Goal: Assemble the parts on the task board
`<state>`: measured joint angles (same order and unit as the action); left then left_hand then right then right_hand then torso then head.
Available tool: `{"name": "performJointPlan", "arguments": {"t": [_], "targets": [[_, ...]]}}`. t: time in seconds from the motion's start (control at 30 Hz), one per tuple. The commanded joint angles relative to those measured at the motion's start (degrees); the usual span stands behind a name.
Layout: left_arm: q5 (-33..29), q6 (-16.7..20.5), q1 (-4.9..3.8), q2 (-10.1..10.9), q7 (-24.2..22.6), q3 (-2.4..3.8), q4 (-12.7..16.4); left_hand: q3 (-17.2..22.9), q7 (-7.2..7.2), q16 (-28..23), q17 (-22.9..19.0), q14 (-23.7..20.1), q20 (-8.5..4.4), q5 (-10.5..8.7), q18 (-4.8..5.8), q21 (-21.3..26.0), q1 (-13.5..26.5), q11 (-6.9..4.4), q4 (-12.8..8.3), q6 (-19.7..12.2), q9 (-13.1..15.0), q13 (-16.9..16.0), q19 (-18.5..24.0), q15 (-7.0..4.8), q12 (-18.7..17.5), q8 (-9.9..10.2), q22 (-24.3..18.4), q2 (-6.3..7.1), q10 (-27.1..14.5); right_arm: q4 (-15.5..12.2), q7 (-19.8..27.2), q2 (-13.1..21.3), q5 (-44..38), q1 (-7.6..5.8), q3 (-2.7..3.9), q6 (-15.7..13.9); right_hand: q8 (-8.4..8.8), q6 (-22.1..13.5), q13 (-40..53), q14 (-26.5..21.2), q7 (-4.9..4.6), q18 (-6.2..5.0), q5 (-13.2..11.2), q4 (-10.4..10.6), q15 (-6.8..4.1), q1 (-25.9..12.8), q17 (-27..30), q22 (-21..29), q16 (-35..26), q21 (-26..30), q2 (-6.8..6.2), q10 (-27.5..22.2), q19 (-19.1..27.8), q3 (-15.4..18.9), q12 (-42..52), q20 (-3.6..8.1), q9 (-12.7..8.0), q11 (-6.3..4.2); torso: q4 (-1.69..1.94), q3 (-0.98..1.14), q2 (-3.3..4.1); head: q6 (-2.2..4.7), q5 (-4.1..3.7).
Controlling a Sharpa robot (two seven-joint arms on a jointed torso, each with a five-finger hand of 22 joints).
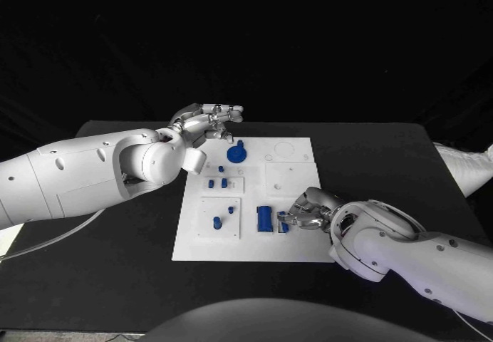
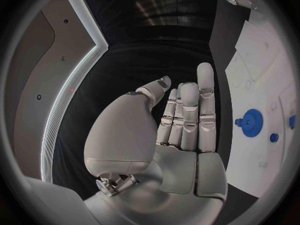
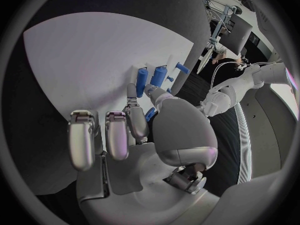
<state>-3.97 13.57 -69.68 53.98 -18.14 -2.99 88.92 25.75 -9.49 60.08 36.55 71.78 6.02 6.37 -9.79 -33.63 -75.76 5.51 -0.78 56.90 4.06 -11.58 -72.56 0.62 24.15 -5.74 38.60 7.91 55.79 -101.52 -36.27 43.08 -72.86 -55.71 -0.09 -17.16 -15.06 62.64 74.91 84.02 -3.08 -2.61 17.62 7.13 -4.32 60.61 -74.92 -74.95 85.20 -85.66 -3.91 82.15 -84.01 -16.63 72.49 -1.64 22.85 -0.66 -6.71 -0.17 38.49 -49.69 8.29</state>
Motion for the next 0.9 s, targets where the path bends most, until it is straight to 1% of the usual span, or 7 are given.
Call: {"name": "performJointPlan", "arguments": {"t": [0.03, 0.17, 0.3, 0.37, 0.7, 0.83, 0.9], "targets": [[0.25, -1.11, -0.04, -0.03, -0.3, 0.03, 0.21, -0.38, 0.03, -0.06, -0.01, -0.27, 0.15, 0.19, -0.62, 0.37, -0.04, 0.05, -0.1, -0.51, 0.06, -0.09, 0.18, 0.0, 0.23, -0.34, -0.08, -0.72, -0.34, 0.22, -0.65, -0.14, -1.12, 0.01, 0.0, 1.53, -0.08, 0.0, 3.75, 4.59, -0.39, 0.94, -0.65, 0.28, -0.42, -0.54, -8.79, -7.6, -0.36, 0.24, -0.01, -0.11, -3.48, 0.83, -0.35, 0.45, 0.04, -0.21, -0.02, -0.01, -0.02, -0.07, 0.1], [0.25, -1.08, -0.04, 0.01, -0.28, 0.03, 0.25, -0.38, 0.03, -0.06, -0.01, -0.27, 0.15, 0.19, -0.62, 0.37, -0.04, 0.05, -0.1, -0.51, 0.06, -0.09, 0.18, 0.0, 0.23, -0.34, -0.08, -0.72, -0.34, 0.33, -0.7, -0.21, -1.31, 0.01, 0.0, 1.76, -0.11, -0.13, 3.65, 4.58, -0.42, 0.91, -2.2, 0.77, -0.4, -0.68, -8.74, -7.48, -0.42, 0.34, 0.04, -0.22, -3.44, 2.0, -0.59, 0.43, 0.13, -0.17, -0.06, 0.0, -0.01, -0.1, 0.19], [0.25, -1.06, -0.04, 0.04, -0.27, 0.03, 0.28, -0.38, 0.04, -0.1, -0.11, -0.31, 0.16, 0.19, -0.62, 0.37, -0.03, 0.04, -0.1, -0.51, 0.06, -0.09, 0.18, 0.0, 0.27, -0.36, -0.08, -0.73, -0.36, 0.4, -0.65, -0.28, -1.38, 0.01, 0.0, 1.95, -0.14, -0.26, 3.52, 4.53, -0.48, 0.89, -4.99, 1.49, -0.34, -0.88, -8.52, -7.41, -0.63, 0.41, 0.14, -0.37, -3.41, 3.47, -0.88, 0.38, 0.22, -0.1, -0.03, 0.0, -0.05, -0.16, 0.2], [0.25, -1.05, -0.05, 0.07, -0.27, 0.03, 0.3, -0.38, 0.04, -0.1, -0.11, -0.31, 0.16, 0.19, -0.62, 0.37, -0.03, 0.04, -0.1, -0.51, 0.06, -0.09, 0.18, 0.0, 0.27, -0.36, -0.08, -0.73, -0.36, 0.42, -0.6, -0.3, -1.39, 0.01, 0.0, 2.03, -0.16, -0.32, 3.54, 4.53, -0.49, 0.89, -5.72, 1.74, -0.33, -0.83, -8.51, -7.4, -0.66, 0.43, 0.21, -0.37, -3.41, 4.04, -0.88, 0.37, 0.26, -0.09, -0.02, 0.0, -0.04, -0.18, 0.2], [0.25, -1.01, -0.05, 0.14, -0.29, 0.03, 0.35, -0.38, 0.04, -0.1, -0.11, -0.31, 0.16, 0.19, -0.62, 0.37, -0.03, 0.04, -0.1, -0.51, 0.06, -0.09, 0.18, 0.0, 0.27, -0.36, -0.08, -0.73, -0.36, 0.11, -0.42, -0.29, -1.37, 0.02, -0.01, 2.63, -0.46, 0.01, 3.77, 4.58, -0.34, 0.95, -6.12, 2.27, -0.37, -0.73, -8.72, -7.69, -0.5, 0.26, 0.61, -0.2, -3.51, 4.95, -0.56, 0.38, 0.44, -0.18, -0.07, 0.03, -0.01, -0.2, 0.23], [0.25, -1.01, -0.05, 0.16, -0.29, 0.03, 0.36, -0.38, 0.04, -0.1, -0.11, -0.31, 0.16, 0.19, -0.62, 0.37, -0.03, 0.04, -0.1, -0.51, 0.06, -0.09, 0.18, 0.0, 0.27, -0.36, -0.08, -0.73, -0.36, 0.02, -0.31, -0.25, -1.53, 0.02, -0.01, 2.49, -0.99, 0.55, 4.22, 4.66, -0.07, 1.07, -6.05, 2.92, -0.55, -0.76, -8.98, -8.21, -0.29, -0.07, 1.19, 0.22, -3.7, 5.7, 0.15, 0.43, 0.72, -0.41, -0.04, 0.02, -0.03, -0.18, 0.18], [0.25, -1.01, -0.05, 0.17, -0.29, 0.03, 0.36, -0.38, 0.04, -0.1, -0.11, -0.31, 0.16, 0.19, -0.62, 0.37, -0.03, 0.04, -0.1, -0.51, 0.06, -0.09, 0.18, 0.0, 0.27, -0.36, -0.08, -0.73, -0.36, -0.02, -0.28, -0.22, -1.86, 0.02, -0.01, 2.27, -1.36, 0.87, 4.59, 4.75, 0.12, 1.12, -6.0, 3.6, -0.66, -1.07, -9.37, -8.49, 0.03, -0.24, 1.66, 0.57, -3.81, 6.3, 0.74, 0.48, 0.91, -0.57, -0.02, 0.02, -0.03, -0.18, 0.17]]}}
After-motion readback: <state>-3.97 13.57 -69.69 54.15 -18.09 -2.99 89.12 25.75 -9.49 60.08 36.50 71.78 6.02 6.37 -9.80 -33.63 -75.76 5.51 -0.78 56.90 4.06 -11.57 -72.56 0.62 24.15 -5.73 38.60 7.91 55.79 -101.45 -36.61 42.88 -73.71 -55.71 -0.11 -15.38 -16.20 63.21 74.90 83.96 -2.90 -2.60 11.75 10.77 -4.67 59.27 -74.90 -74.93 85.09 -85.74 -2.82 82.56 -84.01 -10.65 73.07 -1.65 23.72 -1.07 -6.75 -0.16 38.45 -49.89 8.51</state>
